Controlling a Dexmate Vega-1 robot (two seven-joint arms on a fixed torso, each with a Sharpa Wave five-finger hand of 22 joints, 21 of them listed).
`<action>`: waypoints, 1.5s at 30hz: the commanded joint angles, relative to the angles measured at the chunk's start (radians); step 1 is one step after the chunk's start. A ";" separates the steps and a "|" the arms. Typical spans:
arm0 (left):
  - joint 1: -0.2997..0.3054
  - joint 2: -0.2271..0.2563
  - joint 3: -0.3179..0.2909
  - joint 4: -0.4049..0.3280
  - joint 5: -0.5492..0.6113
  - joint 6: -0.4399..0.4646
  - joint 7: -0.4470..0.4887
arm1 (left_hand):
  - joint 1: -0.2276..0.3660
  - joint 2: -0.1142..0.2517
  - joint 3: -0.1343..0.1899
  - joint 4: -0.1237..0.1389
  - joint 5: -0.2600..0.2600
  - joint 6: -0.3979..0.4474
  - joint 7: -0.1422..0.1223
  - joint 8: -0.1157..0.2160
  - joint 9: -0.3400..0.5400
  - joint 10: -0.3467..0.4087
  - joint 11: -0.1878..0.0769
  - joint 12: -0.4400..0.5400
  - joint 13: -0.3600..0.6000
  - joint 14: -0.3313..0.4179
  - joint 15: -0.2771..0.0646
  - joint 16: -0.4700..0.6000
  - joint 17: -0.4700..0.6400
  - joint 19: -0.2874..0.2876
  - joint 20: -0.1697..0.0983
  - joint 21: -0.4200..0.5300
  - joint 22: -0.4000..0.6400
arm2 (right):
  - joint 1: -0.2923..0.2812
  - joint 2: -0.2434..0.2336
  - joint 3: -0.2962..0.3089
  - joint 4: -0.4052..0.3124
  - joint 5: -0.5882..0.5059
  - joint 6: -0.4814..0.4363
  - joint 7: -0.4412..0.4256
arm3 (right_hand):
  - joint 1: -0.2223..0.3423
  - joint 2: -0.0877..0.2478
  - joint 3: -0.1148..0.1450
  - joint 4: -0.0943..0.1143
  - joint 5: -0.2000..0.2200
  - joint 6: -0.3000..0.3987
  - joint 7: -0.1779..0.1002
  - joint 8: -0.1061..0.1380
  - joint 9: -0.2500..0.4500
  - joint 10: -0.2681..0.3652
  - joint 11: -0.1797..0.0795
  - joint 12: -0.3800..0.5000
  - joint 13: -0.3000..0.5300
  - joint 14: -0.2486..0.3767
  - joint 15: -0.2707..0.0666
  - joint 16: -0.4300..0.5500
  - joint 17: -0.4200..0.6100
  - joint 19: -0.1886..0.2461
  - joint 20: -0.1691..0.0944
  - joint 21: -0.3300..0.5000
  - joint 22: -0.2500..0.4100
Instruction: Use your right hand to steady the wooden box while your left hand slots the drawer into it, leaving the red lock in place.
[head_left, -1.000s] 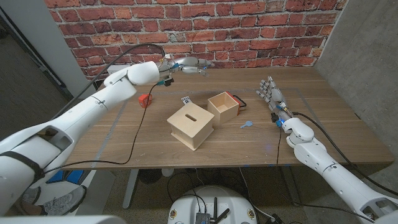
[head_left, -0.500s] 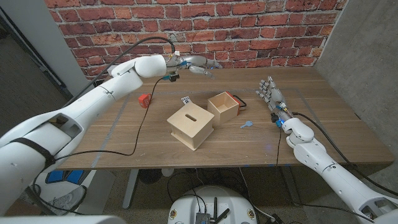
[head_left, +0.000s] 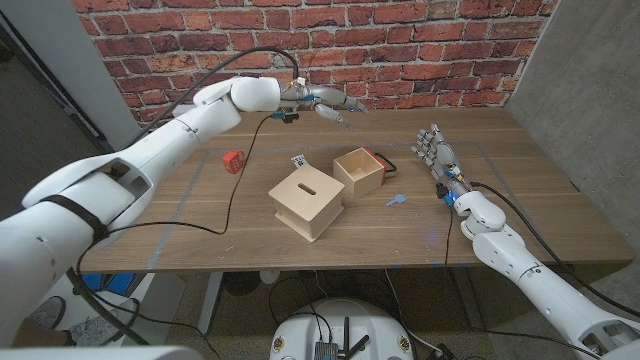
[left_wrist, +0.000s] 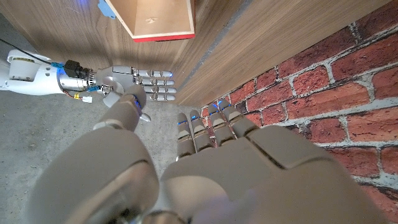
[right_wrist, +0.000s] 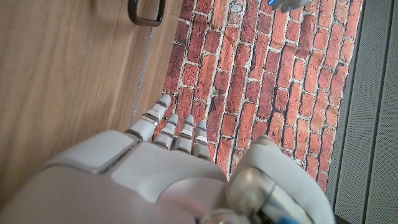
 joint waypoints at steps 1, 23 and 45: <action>-0.101 -0.086 0.076 0.128 0.072 -0.085 -0.029 | 0.025 -0.012 -0.007 -0.001 0.007 0.009 -0.004 0.006 0.003 0.001 0.000 -0.002 0.002 0.007 -0.103 0.001 0.001 0.002 -0.095 0.001 0.002 | -0.008 0.001 0.003 -0.004 0.006 0.005 0.004 | 0.006 0.009 -0.001 0.006 0.007 0.008 -0.001 0.006 0.006 0.008 0.001 0.004 0.006 0.012 0.001 0.007 0.002 0.007 -0.002 0.003 0.006; -0.129 -0.111 0.153 -0.006 0.250 0.054 -0.056 | 0.134 -0.077 -0.043 0.007 0.005 0.001 -0.009 0.002 0.003 -0.011 -0.015 -0.002 0.001 0.008 -0.110 0.007 0.001 -0.029 -0.071 0.003 0.003 | 0.006 0.005 0.004 0.018 0.013 -0.002 0.012 | 0.006 0.009 -0.001 0.006 0.007 0.008 -0.001 0.006 0.006 0.008 0.001 0.004 0.006 0.012 0.001 0.007 0.002 0.007 -0.002 0.003 0.006; -0.136 -0.150 0.209 -0.031 0.332 0.047 -0.052 | 0.216 -0.121 -0.076 0.007 -0.007 0.054 0.010 0.017 0.003 0.057 -0.028 0.004 -0.001 0.093 -0.127 0.013 0.000 -0.027 -0.069 0.001 0.002 | -0.002 0.008 0.009 0.021 0.027 0.001 0.023 | 0.006 0.009 -0.001 0.006 0.007 0.008 -0.001 0.006 0.006 0.008 0.001 0.004 0.006 0.012 0.001 0.007 0.002 0.007 -0.002 0.003 0.006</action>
